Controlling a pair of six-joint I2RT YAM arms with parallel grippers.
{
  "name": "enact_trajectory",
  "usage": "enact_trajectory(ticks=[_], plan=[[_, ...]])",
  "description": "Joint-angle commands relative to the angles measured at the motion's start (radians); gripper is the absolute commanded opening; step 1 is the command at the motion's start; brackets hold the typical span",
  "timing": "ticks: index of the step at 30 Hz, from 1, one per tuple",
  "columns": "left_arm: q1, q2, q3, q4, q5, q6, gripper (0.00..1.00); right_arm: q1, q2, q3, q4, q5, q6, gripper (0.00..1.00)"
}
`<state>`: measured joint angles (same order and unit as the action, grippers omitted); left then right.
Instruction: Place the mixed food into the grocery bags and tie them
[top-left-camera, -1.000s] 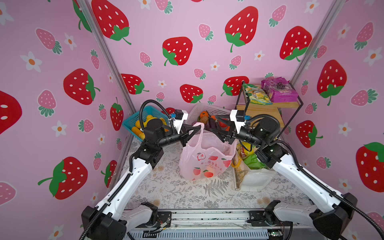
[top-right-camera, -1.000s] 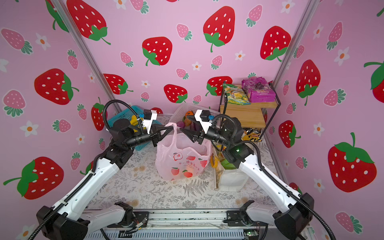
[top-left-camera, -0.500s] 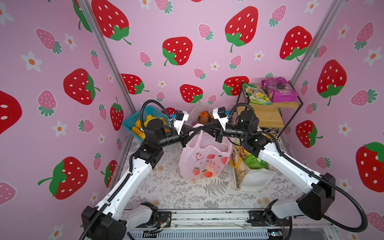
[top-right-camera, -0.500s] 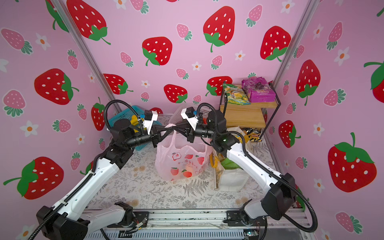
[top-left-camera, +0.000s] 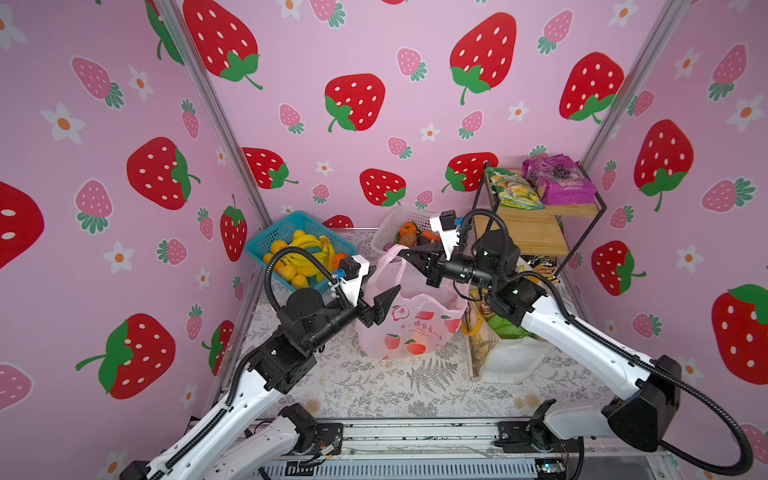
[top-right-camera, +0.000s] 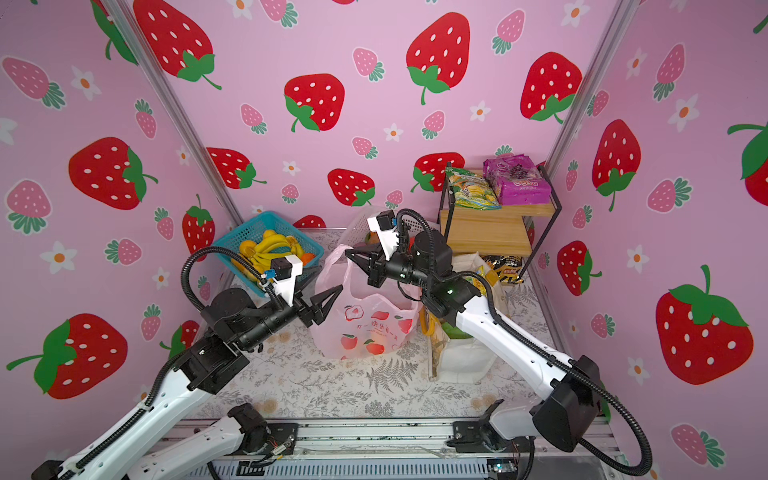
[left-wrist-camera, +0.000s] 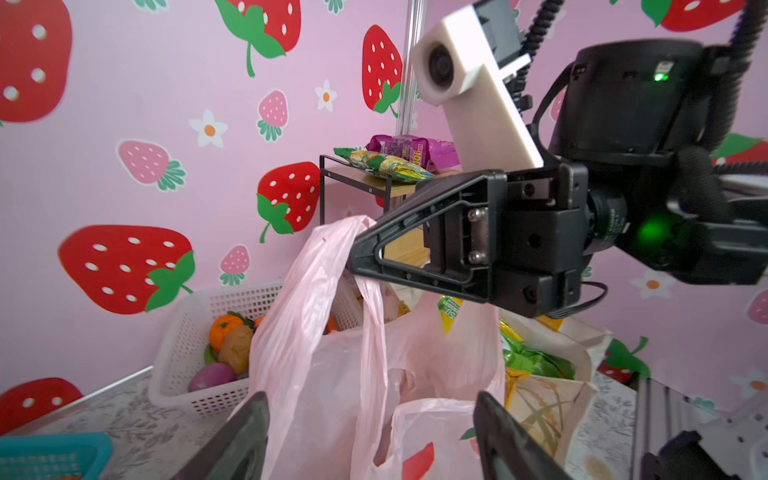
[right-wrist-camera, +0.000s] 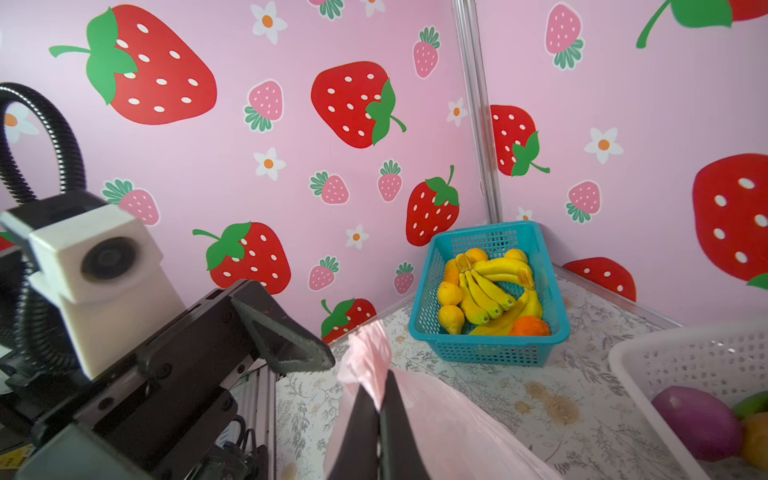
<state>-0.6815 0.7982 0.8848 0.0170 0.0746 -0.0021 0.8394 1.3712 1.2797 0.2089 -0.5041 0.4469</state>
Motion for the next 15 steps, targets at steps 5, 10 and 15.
enact_trajectory(ticks=[5,10,15], plan=[[-0.051,0.046,0.015,-0.061,-0.186,0.176,0.89,0.063,-0.02,0.067,-0.062,0.072,0.057,0.0],[-0.055,0.084,0.037,-0.073,-0.136,0.179,0.91,0.077,-0.021,0.104,-0.102,0.101,0.047,0.0],[-0.073,0.114,0.015,-0.029,-0.131,0.17,0.78,0.08,-0.015,0.13,-0.117,0.12,0.059,0.0]])
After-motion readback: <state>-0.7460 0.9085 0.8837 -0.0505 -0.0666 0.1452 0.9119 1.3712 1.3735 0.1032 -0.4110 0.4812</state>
